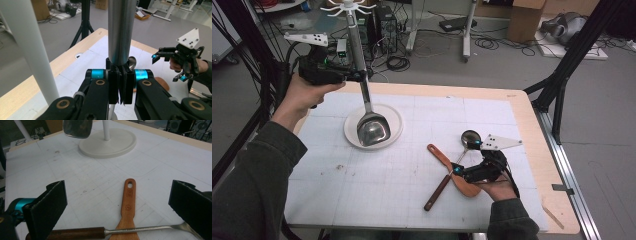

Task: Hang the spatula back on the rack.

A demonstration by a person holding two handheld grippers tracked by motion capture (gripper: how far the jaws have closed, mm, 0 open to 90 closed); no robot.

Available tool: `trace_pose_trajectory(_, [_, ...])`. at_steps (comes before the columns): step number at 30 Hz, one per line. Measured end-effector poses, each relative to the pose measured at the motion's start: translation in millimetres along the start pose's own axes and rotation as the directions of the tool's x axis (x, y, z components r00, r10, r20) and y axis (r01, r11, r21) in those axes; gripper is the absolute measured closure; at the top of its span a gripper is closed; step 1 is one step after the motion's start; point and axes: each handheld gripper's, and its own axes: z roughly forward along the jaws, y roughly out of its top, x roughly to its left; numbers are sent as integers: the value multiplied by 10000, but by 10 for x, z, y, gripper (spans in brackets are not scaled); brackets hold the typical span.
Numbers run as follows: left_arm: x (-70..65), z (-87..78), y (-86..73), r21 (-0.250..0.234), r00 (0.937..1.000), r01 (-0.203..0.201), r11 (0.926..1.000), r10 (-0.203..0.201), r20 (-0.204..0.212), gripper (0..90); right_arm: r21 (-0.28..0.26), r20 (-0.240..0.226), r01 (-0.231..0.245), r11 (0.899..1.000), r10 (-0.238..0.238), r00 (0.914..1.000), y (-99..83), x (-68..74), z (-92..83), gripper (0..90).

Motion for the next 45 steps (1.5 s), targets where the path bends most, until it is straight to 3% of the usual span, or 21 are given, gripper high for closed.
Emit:
trace_pose_trajectory(5, [49,15,-16,90,10000,75,9999,-74,-44,868,-52,9,50,10000,-50,10000,-1,-2,-1,9])
trace_pose_trajectory(17, [110,8,-39,166,9978,303,9994,-293,-594,856,-46,-73,-7,10000,7,10000,-2,8,-2,9])
trace_pose_trajectory(26, [105,-106,-40,331,9929,268,9991,-228,-1171,740,-99,-48,-37,9999,36,10000,-7,7,-11,9])
trace_pose_trajectory(33, [92,-257,-40,159,9871,171,9997,-143,-1593,707,-127,51,-29,9999,30,10000,-5,6,-18,9])
trace_pose_trajectory(39, [69,-385,-21,86,9888,117,9999,-103,-1491,765,-197,112,-71,9998,74,9999,0,-5,-26,9])
trace_pose_trajectory(45, [-27,-481,83,40,9878,-303,9995,306,-1527,865,-215,174,-100,9997,103,9998,-3,-16,-28,9])
